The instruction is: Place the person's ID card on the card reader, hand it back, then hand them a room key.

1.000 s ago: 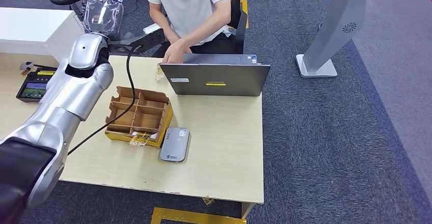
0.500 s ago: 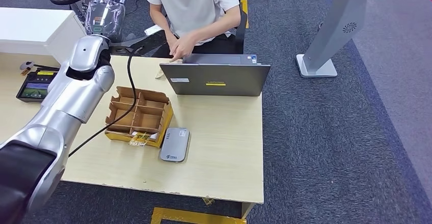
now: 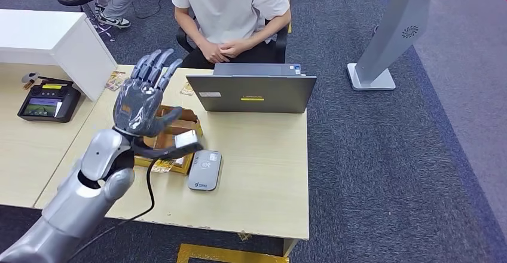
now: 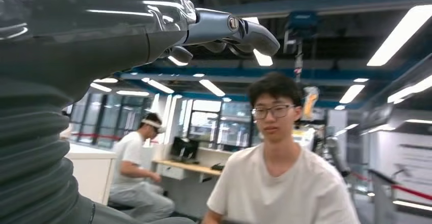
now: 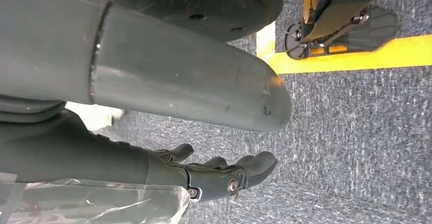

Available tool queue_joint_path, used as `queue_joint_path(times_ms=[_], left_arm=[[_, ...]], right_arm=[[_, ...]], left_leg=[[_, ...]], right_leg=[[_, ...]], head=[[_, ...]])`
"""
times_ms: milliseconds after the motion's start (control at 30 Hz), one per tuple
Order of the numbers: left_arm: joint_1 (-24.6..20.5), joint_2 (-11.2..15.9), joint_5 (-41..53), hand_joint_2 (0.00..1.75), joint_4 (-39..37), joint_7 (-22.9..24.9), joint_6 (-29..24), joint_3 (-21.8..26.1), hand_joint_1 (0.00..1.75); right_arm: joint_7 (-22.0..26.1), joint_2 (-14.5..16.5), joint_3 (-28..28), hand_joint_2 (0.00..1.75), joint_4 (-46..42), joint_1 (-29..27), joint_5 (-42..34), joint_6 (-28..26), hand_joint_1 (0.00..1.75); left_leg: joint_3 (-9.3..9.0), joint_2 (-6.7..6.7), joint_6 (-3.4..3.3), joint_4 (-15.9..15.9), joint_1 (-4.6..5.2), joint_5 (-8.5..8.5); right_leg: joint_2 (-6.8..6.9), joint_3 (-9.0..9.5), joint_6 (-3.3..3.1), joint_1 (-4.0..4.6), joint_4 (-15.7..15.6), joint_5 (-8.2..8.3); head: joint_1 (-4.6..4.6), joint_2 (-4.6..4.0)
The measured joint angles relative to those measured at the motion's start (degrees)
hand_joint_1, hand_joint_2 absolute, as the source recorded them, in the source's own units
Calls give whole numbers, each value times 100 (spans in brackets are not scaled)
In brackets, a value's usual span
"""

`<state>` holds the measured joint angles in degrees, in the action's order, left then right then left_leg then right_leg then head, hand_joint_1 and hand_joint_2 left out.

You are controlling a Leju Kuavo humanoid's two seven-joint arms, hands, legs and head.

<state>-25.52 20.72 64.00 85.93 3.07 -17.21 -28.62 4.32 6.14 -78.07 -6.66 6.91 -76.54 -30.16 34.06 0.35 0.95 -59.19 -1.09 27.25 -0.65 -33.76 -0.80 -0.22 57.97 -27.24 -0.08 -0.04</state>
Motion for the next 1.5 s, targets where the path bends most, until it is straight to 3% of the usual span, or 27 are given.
queue_joint_path(times_ms=[133, 300, 667, 900, 1167, 1500], left_arm=[[913, 224, 206, 175, 613, -196, -275, -1, 0], [1741, 322, 439, 175, 901, -246, -415, -1, 0], [2779, 336, 895, 175, 840, -18, -546, 190, 0], [3107, 54, 934, 175, 470, 449, -409, 350, 0], [3145, -241, 905, 175, 108, 801, -396, 538, 0], [3140, -427, 905, 175, -153, 855, -426, 739, 0]], right_arm=[[23, 0, 0, 0, 20, -5, -68, 0, 0], [32, 0, 0, 0, 44, -10, -139, 1, 0], [38, 0, -25, 0, 62, -7, -230, 8, 0], [43, 0, -74, 0, 66, -4, -328, 4, 0], [22, 0, -148, 0, 71, -1, -333, 4, 0], [12, 0, -195, 0, 83, 3, -332, 4, 0]], left_leg=[[1, -2, -2, 1, 0, 2], [0, -3, -2, 1, 0, 3], [-3, -8, -3, 1, 0, 3], [-1, -12, -3, 1, 0, 3], [-3, -15, -3, 0, 0, 3], [-2, -16, -3, 0, 0, 3]], right_leg=[[4, 2, 1, 0, -1, -4], [8, 5, 2, 0, -1, -4], [15, 9, 1, 0, -2, -4], [18, 10, 3, 0, -3, -5], [26, 12, 3, 0, -3, -5], [27, 12, 3, 0, -3, -5]], head=[[0, 0], [1, 0], [0, 0], [1, 0], [1, 0], [0, 0]])
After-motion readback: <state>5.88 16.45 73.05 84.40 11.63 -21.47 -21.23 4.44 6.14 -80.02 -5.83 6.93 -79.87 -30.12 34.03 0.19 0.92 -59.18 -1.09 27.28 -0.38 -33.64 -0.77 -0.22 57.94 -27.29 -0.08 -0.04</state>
